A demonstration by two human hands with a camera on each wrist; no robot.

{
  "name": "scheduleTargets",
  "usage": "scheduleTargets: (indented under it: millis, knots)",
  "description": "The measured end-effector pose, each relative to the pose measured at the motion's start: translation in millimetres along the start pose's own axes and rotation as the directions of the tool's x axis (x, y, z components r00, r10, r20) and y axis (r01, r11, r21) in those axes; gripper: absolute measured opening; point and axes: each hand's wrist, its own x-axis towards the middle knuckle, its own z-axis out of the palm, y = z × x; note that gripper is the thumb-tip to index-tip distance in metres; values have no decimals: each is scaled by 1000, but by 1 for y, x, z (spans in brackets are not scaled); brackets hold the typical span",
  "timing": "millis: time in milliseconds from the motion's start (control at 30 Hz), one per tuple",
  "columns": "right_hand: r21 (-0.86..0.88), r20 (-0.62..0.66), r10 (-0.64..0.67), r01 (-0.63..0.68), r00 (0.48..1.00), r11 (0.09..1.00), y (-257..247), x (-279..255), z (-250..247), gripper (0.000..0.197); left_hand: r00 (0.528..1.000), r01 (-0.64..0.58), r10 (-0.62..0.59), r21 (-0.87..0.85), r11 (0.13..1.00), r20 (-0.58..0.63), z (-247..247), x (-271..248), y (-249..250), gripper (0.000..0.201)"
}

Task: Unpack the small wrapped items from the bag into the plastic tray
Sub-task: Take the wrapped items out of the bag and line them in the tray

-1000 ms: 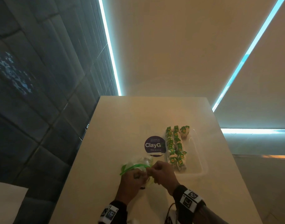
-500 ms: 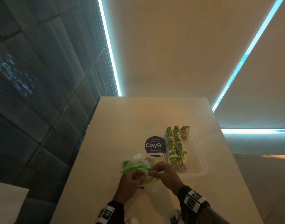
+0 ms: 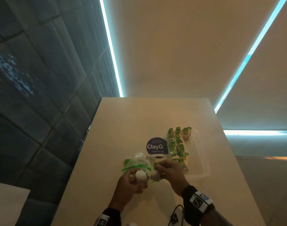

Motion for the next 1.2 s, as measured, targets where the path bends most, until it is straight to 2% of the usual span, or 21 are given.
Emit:
scheduleTargets:
  millis: [67, 133, 267, 400, 467, 533, 667, 733, 800, 833, 967, 1133, 1200]
  knots:
    - [52, 91, 54, -59, 994, 997, -2, -1, 0, 11, 1000, -18, 19, 27, 999, -18, 0, -2, 2, 44]
    - [28, 161, 83, -88, 983, 996, -5, -3, 2, 7, 998, -49, 50, 55, 997, -24, 2, -3, 5, 34]
    - [-88, 196, 56, -39, 979, 995, -6, -6, 10, 9, 992, -117, 120, 97, 988, -28, 7, -4, 11, 11]
    - [-116, 177, 35, -14, 984, 993, -5, -8, 15, 15, 994, -108, 108, 41, 993, -4, 9, -7, 19, 11]
    - [-84, 189, 37, -21, 981, 996, -6, -8, 15, 16, 995, -101, 101, 5, 995, -3, 10, -10, 23, 12]
    - [-26, 205, 45, -40, 978, 999, -8, -9, 14, 13, 994, -111, 111, -2, 994, -20, 11, -14, 28, 4]
    - [138, 252, 62, -99, 966, 985, -12, -10, 10, 8, 981, -167, 174, 78, 983, -90, 11, -13, 30, 26]
    - [166, 280, 73, -123, 957, 978, -13, -12, 10, 5, 972, -183, 198, 122, 975, -124, 12, -10, 30, 28]
    - [163, 285, 81, -132, 955, 978, -14, -13, 9, 9, 968, -197, 218, 157, 968, -123, 12, -9, 28, 20]
    - [161, 281, 82, -131, 956, 978, -15, -14, 9, 10, 969, -201, 222, 171, 965, -111, 12, -9, 28, 15]
    - [190, 250, 107, -157, 962, 969, -16, -15, 8, 9, 971, -219, 230, 157, 963, -57, 13, -12, 28, 17]
    - [179, 175, 120, -152, 977, 972, -18, -12, 8, 28, 948, -273, 298, 196, 942, -110, 18, -12, 29, 14]
    - [171, 152, 112, -138, 982, 976, -18, -11, 8, 24, 957, -244, 268, 192, 951, -111, 19, -11, 28, 17]
